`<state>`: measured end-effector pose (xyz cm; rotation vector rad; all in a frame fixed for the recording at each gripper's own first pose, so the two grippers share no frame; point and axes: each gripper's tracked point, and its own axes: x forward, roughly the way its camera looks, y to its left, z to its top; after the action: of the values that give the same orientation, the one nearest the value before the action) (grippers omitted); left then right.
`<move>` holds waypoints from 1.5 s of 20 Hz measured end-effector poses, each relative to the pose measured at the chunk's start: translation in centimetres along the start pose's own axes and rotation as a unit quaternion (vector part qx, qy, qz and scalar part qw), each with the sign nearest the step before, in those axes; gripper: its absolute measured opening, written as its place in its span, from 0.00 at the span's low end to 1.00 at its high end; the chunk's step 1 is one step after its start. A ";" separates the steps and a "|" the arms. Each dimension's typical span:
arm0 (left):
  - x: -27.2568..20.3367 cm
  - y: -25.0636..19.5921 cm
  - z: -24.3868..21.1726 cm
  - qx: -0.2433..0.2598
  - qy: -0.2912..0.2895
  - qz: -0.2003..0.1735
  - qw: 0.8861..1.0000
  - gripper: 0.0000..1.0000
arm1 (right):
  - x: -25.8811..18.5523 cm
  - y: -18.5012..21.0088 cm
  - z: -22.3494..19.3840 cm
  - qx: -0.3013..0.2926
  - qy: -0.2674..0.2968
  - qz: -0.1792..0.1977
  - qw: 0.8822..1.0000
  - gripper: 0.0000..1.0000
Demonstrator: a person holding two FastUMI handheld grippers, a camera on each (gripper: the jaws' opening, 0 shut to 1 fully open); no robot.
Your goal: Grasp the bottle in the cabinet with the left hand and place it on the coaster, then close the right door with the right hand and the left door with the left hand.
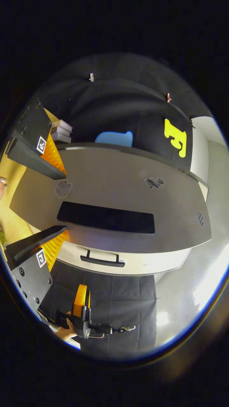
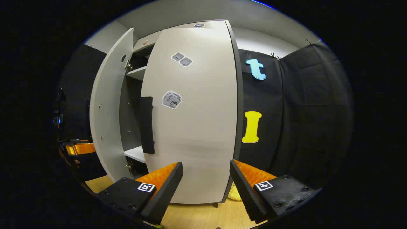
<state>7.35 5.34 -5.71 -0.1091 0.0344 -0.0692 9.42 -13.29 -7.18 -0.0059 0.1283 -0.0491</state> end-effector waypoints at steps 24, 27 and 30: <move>2.4 -3.8 -0.2 0.048 0.014 0.014 0.999 0.93 | -0.6 -1.2 2.0 0.007 -0.019 -0.027 0.999 0.98; 2.4 -3.3 -0.2 0.042 0.015 0.028 0.999 0.93 | -0.4 -0.6 2.4 0.008 -0.025 -0.028 0.999 0.98; 2.4 -2.4 0.4 0.040 0.011 0.045 0.998 0.93 | -0.3 0.6 2.8 0.002 -0.031 -0.021 0.999 0.98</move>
<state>9.61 2.87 -5.15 -0.0260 0.0593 0.0178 9.50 -12.65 -4.35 -0.0058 0.0670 -0.0919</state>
